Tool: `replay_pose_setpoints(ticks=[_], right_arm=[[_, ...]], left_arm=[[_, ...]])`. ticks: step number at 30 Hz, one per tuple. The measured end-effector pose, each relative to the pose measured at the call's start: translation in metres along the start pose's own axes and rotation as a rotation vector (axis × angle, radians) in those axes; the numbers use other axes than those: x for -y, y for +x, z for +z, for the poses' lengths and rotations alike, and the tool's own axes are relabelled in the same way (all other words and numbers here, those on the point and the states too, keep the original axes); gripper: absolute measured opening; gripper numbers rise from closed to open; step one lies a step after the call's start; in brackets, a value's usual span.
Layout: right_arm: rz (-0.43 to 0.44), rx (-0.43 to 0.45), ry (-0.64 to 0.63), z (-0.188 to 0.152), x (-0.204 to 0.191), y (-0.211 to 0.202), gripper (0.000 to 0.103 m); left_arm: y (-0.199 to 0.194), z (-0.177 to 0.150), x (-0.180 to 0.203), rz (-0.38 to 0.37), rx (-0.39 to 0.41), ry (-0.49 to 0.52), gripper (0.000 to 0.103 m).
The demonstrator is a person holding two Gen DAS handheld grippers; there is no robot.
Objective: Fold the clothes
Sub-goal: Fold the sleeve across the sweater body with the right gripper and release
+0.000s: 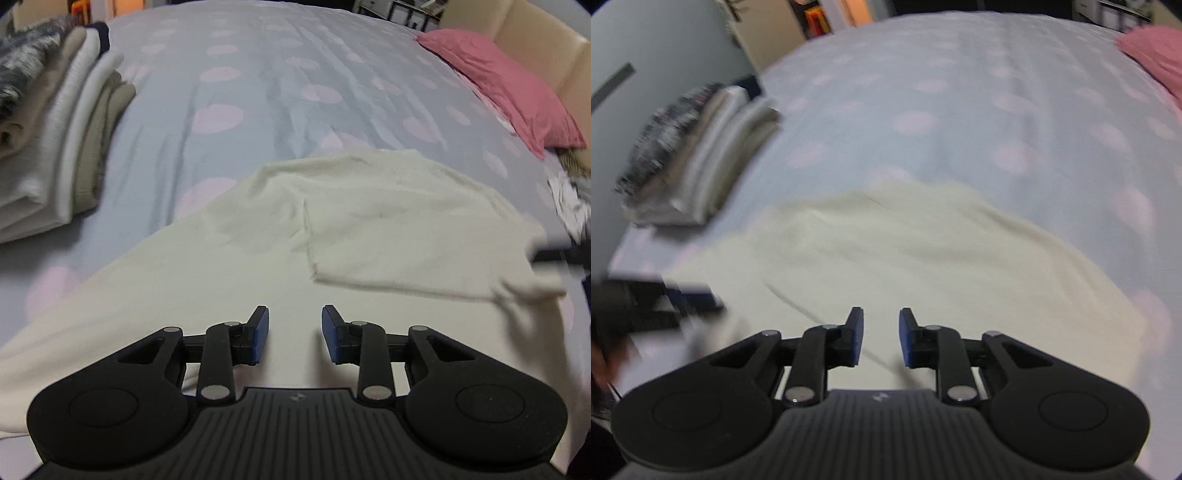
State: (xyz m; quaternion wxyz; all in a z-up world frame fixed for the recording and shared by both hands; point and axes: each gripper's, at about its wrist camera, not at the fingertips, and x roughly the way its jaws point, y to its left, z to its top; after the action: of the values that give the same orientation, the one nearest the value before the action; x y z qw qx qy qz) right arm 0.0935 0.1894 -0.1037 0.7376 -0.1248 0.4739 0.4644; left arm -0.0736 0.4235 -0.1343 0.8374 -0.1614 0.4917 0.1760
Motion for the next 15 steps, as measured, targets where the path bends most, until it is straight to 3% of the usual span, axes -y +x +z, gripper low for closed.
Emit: replay_pose_setpoints(ticks=[6, 7, 8, 10, 15], right_arm=[[-0.176, -0.034, 0.032, -0.062, 0.072, -0.037, 0.025], [-0.192, -0.038, 0.05, -0.068, 0.081, -0.04, 0.027], [-0.206, -0.042, 0.067, -0.075, 0.09, -0.043, 0.04], [-0.199, -0.043, 0.077, -0.083, 0.096, -0.044, 0.043], [-0.201, -0.076, 0.04, -0.094, 0.097, -0.031, 0.04]], left_arm=[[0.03, 0.019, 0.012, -0.011, -0.032, -0.027, 0.029], [0.035, 0.022, 0.014, -0.013, -0.037, -0.031, 0.029], [0.04, 0.026, 0.016, -0.015, -0.043, -0.036, 0.029], [0.043, 0.029, 0.019, -0.013, -0.039, -0.039, 0.029], [0.043, 0.032, 0.026, -0.001, -0.009, -0.04, 0.026]])
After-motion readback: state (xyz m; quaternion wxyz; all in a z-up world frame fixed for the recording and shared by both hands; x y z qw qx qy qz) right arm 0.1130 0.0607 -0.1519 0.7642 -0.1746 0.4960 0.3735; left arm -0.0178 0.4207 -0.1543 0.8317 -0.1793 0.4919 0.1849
